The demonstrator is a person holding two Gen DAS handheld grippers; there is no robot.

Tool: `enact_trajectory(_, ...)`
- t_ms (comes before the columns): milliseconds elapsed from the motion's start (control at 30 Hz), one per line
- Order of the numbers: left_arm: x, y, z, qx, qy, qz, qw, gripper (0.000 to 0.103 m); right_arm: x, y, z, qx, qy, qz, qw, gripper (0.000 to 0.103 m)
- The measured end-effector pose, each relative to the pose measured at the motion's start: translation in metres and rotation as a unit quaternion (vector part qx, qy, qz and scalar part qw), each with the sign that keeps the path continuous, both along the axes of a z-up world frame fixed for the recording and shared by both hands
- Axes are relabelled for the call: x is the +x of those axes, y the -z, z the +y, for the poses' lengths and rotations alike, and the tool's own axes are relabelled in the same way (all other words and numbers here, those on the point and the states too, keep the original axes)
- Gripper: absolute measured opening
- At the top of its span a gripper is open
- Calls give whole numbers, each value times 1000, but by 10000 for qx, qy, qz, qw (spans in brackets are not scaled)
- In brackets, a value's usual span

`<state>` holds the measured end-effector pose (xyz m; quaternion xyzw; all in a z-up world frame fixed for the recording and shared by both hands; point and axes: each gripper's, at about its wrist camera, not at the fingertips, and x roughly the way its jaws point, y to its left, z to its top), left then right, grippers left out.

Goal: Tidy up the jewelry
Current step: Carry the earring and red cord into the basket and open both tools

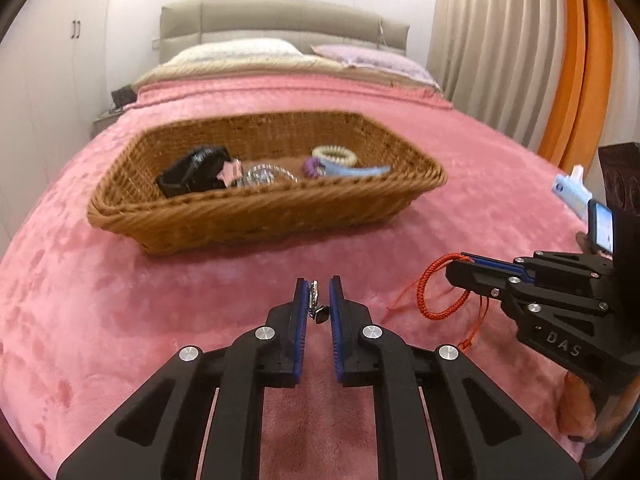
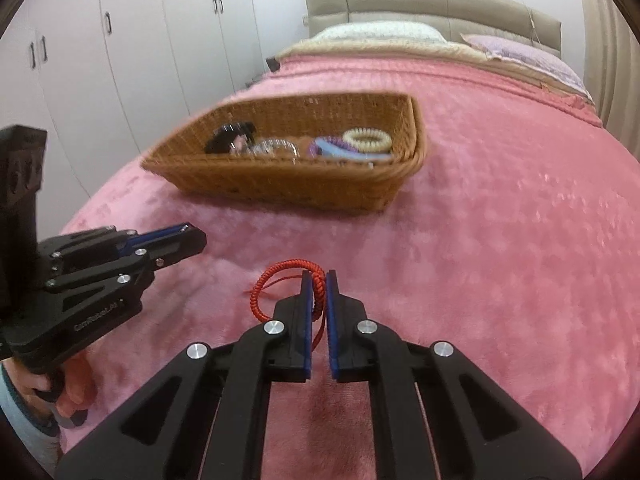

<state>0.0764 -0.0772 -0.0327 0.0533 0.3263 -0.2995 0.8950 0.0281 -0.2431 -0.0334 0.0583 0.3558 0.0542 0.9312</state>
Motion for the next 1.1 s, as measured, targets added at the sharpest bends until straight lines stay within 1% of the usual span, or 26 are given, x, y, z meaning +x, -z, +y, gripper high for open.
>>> enact_trajectory(167,-4,-17,7,-297,-54,-128,9995,9,-13,-24,2,168,-106,-422,9989,5)
enact_trajectory(267,-5,-31,15,-540,-52,-173,9984,9,-17,-48,7,120,-88,-674,9976,5)
enact_trajectory(367,-4,-51,20,-680,-56,-356,9970,9,-15,-73,7,132,-55,-923,9956,5)
enact_trajectory(500,4,-78,24,-781,-32,-617,9950,9,6,-105,5,184,-50,-1134,9934,5)
enact_trajectory(567,14,-94,23,-804,-46,-784,9937,9,25,-122,4,136,0,-1246,9921,5)
enact_trajectory(633,26,-107,23,-855,-70,-903,9922,9,44,-134,2,173,16,-1298,9914,5)
enact_trajectory(733,48,-120,23,-976,-106,-953,9906,9,74,-146,-2,319,8,-1312,9908,5)
enact_trajectory(800,66,-123,21,-1029,-143,-926,9903,9,98,-147,-2,299,54,-1305,9910,5)
enact_trajectory(900,88,-116,15,-941,-261,-868,9914,9,124,-135,-2,278,54,-1154,9929,5)
enact_trajectory(1000,109,-101,10,-891,-356,-662,9932,9,152,-111,-1,173,136,-838,9962,5)
enact_trajectory(1100,128,-84,10,-938,-392,-410,9940,9,170,-91,-3,179,160,-536,9983,5)
